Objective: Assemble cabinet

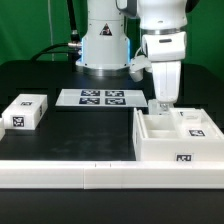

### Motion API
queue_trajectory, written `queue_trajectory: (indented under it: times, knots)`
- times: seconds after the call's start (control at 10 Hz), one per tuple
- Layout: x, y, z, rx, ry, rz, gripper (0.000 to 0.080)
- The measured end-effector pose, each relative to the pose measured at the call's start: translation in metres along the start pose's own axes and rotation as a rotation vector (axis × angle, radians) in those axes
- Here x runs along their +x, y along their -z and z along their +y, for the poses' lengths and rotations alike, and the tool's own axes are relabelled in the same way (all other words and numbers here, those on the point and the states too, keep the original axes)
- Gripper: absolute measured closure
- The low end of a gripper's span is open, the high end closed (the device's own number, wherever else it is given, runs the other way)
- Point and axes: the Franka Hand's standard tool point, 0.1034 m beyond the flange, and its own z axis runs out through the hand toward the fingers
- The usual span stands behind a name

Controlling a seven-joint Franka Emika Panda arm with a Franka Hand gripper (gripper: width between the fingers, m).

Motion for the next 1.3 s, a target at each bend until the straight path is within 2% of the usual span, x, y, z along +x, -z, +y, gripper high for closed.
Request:
queue_trajectory:
  times: [0.4,0.9,1.2,1.3]
  knots:
    - [0.0,0.0,0.0,-0.001,0.0,0.0,0.0732]
    - [-0.003,0.029,0.007,0.001,0.004,-0.045,0.0731]
    - [-0.016,0.044,0.019,-0.009,0.004,-0.062,0.0731]
    - [-0.015,0.043,0.018,-0.01,-0.003,-0.06,0.0731]
